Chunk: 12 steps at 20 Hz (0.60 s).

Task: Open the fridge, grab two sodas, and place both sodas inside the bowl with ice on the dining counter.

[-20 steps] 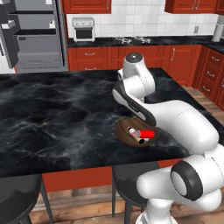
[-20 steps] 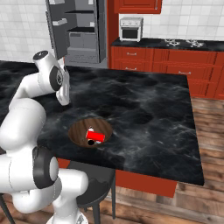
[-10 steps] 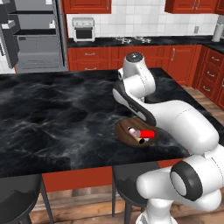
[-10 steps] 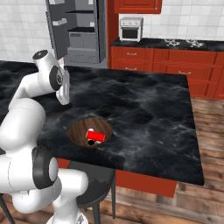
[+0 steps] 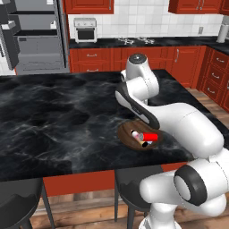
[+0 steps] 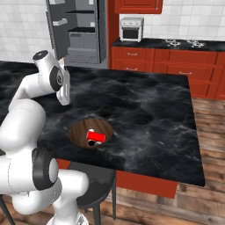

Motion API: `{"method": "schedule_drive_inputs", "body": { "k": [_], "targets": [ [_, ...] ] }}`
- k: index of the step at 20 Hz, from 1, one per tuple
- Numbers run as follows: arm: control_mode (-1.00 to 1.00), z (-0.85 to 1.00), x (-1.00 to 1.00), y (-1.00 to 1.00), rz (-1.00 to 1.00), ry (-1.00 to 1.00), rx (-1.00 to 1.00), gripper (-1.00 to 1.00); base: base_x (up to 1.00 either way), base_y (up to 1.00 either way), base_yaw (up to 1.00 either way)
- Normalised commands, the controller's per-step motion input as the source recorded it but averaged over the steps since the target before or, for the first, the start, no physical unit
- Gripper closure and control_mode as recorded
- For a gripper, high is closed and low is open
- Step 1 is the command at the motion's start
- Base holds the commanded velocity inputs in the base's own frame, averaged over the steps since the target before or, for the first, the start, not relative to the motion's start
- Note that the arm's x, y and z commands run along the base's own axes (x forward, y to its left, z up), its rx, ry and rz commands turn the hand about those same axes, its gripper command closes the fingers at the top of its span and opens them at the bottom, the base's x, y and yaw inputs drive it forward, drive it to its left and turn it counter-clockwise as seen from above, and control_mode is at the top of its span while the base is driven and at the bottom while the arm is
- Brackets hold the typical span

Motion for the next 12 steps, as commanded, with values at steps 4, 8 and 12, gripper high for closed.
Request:
{"method": "schedule_drive_inputs", "body": {
  "k": [4,8,12],
  "targets": [
    [-1.0,0.0,0.0,-0.01,0.0,0.0,0.0,-1.0,0.0,0.0,0.0],
    [-1.0,0.02,0.0,-0.01,0.0,-0.01,0.01,-1.0,0.0,0.0,0.0],
    [-1.0,0.0,0.0,0.0,0.0,0.0,0.0,-1.0,0.0,0.0,0.0]
  ]
}}
